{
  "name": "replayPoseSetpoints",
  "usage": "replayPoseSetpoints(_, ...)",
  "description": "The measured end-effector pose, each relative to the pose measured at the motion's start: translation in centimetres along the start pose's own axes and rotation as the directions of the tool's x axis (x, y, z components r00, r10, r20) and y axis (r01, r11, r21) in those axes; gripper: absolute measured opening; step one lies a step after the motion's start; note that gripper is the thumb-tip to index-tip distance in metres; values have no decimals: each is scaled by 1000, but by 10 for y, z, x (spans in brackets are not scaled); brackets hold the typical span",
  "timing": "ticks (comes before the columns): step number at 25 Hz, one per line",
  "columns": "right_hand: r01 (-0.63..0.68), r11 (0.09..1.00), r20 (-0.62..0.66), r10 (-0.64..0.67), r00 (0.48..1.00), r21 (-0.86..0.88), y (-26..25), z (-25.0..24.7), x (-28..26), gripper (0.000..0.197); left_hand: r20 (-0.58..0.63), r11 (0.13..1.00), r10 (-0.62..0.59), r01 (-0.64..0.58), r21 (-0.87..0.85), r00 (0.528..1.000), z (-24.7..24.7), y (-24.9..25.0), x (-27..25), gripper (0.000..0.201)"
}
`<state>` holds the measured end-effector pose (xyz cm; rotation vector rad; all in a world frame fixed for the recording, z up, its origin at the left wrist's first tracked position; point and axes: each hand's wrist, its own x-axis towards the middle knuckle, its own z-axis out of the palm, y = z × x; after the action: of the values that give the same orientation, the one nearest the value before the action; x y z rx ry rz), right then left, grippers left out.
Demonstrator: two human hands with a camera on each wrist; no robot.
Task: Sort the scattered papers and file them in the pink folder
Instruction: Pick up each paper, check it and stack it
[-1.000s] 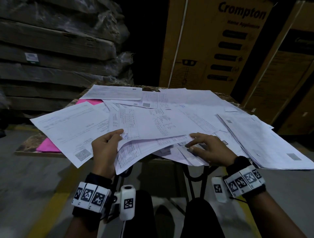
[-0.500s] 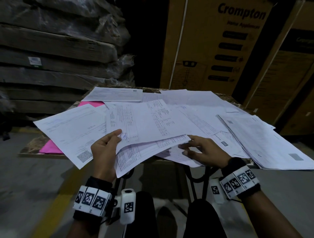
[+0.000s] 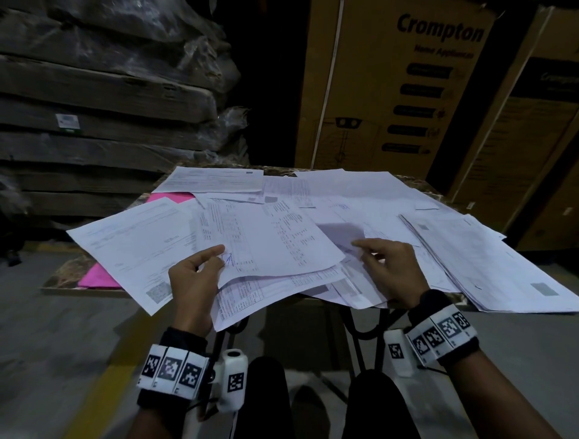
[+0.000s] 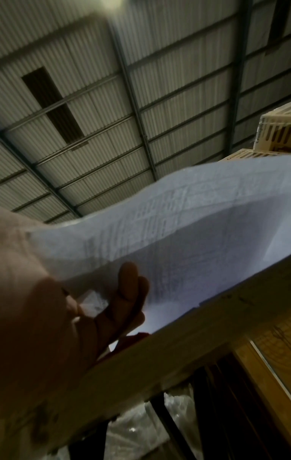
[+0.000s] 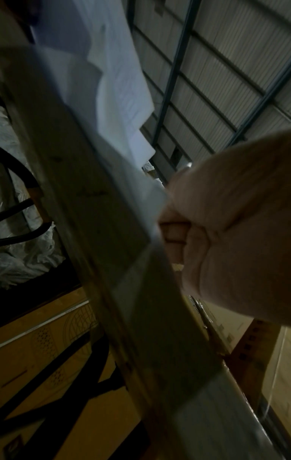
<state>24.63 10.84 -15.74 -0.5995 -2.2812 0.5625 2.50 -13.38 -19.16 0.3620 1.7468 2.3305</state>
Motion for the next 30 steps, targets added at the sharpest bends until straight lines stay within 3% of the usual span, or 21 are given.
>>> replayPoseSetpoints(3, -8, 999, -156, 15, 988, 49, -7, -4, 3, 28, 13, 999, 0, -1, 50, 1000, -3, -5, 2, 19)
replayPoseSetpoints(7, -63, 992, -363, 99, 926, 111, -26, -15, 7, 24, 16, 995, 14, -16, 100, 1000, -4, -9, 2, 19)
replayPoseSetpoints(11, 108, 990, -415, -62, 908, 86, -51, -15, 14, 26, 45, 981, 60, -68, 182, 997, -1, -4, 1, 19)
replayPoseSetpoints(15, 318, 940, -246, -283, 927, 119, -72, 13, 0, 28, 135, 974, 29, -58, 217, 990, 0, -2, 6, 18)
replayPoseSetpoints(18, 374, 911, -19, -377, 926, 175, -77, 35, -16, 34, 153, 966, 70, -105, 234, 986, 0, 1, 4, 17)
replayPoseSetpoints(21, 356, 900, 218, -411, 885, 249, -79, 51, -25, 32, 164, 955, 89, -131, 266, 982, -1, 3, 3, 30)
replayPoseSetpoints(24, 341, 886, 367, -445, 817, 314, -86, 58, -30, 24, 197, 929, 94, -158, 335, 976, -2, 3, 5, 45)
replayPoseSetpoints(27, 280, 890, 450, -428, 784, 359, -92, 57, -28, 23, 267, 893, 139, -237, 382, 954, -3, 3, 4, 42)
replayPoseSetpoints(30, 158, 900, 485, -358, 798, 405, -94, 51, -26, 21, 310, 878, 142, -264, 399, 940, -4, 4, 3, 40)
